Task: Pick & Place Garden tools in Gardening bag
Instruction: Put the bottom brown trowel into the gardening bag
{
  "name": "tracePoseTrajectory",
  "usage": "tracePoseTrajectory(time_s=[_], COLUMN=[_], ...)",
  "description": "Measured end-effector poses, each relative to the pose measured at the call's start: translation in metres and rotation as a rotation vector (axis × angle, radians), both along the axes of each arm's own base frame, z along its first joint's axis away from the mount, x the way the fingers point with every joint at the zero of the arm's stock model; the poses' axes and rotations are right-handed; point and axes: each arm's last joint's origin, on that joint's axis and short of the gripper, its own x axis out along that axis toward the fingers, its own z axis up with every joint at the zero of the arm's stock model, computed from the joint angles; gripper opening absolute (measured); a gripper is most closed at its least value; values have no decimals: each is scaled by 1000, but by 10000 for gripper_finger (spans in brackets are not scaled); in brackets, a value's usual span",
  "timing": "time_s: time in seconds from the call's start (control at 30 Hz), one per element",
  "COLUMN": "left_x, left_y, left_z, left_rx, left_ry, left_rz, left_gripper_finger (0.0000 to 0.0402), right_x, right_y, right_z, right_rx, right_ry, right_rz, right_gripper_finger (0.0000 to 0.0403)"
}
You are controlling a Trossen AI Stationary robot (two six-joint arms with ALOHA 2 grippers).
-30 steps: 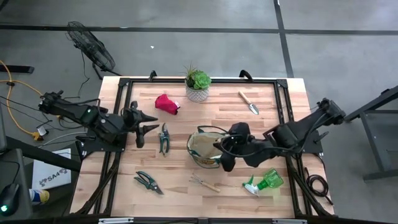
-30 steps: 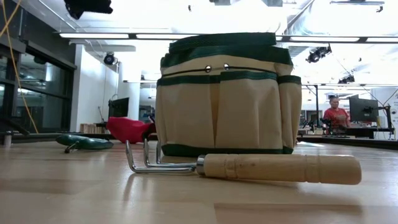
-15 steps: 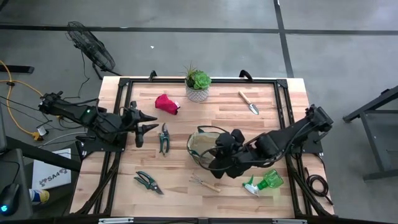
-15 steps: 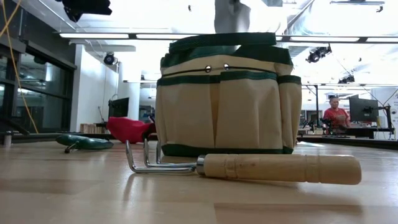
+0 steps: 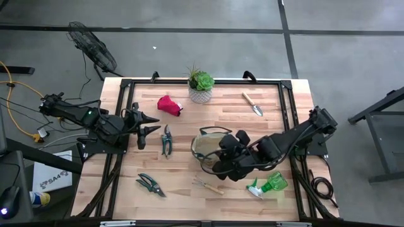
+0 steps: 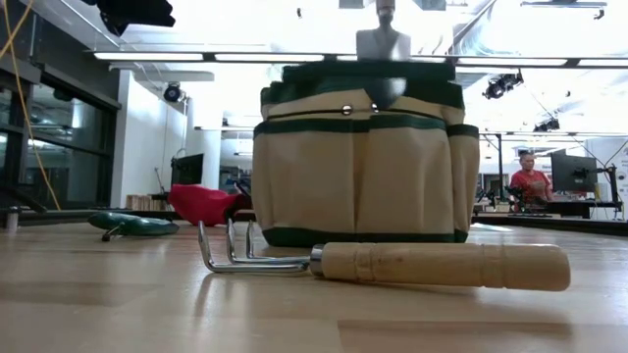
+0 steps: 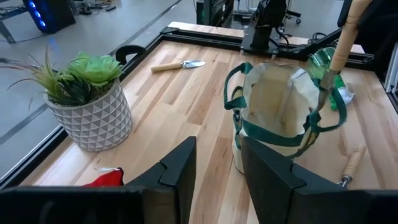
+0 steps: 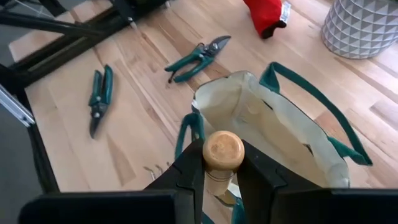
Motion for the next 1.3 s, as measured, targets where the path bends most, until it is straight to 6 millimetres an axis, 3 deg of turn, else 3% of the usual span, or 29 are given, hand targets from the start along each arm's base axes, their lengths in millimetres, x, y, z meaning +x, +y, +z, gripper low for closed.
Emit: tracePoseTrajectory(time_s=[0.8,1.3], left_x=[0,0], left_y=[0,0], left_z=[0,0], left_rx=[0,0], left_ry=[1,2], left_rz=[0,-2], left_gripper_finger=[124,124], right_x=[-9,-4], right_y=[-10,-19], right_z=[-8,-9], right_rx=[-79,-187], right_ry=[142,236], right_rz=[-3,172], right_gripper_finger=[60,60])
